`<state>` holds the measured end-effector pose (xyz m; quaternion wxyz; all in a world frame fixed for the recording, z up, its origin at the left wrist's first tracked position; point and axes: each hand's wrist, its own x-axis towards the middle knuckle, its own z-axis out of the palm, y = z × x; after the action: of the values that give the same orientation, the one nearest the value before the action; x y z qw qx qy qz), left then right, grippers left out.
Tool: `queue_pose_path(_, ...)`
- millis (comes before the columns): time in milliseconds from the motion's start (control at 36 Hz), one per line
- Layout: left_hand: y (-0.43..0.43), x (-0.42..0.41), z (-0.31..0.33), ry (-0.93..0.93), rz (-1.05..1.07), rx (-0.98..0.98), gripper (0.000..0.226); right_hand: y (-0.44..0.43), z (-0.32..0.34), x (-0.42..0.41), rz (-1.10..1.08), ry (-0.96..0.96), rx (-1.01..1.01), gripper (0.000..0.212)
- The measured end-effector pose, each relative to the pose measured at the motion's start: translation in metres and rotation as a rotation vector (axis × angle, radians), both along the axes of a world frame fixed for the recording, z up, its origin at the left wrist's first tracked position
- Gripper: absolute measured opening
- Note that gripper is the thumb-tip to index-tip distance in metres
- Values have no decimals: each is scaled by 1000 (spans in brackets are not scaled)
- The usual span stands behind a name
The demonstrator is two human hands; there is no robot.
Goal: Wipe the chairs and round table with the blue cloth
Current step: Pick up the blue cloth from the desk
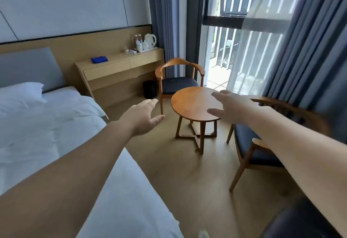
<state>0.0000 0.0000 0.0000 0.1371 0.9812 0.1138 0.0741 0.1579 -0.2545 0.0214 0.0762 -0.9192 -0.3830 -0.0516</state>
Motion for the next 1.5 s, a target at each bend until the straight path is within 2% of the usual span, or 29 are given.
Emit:
queue_pose_path(250, 21, 74, -24, 30, 50, -10, 72, 35, -27, 81, 32, -73, -81, 67)
queue_pose_path(472, 44, 156, -34, 43, 128, -30, 71, 68, -39, 178, 112, -44, -119, 69)
queue_pose_path(667, 80, 196, -37, 61, 222, -39, 72, 119, -45, 238, 199, -52, -92, 67)
queue_pose_path(778, 109, 211, -40, 63, 278, -61, 73, 157, -50, 261, 248, -84, -89, 64)
queue_pose_path(917, 151, 230, -49, 78, 332, -72, 73, 209, -56, 283, 301, -28, -88, 59)
queue_pose_path(1167, 254, 276, -70, 70, 394, -98, 71, 328, -66, 334, 353, -8, -121, 65)
queue_pose_path(1500, 373, 319, -73, 99, 410, -73, 69, 455, -74, 392, 388, -8, -119, 57)
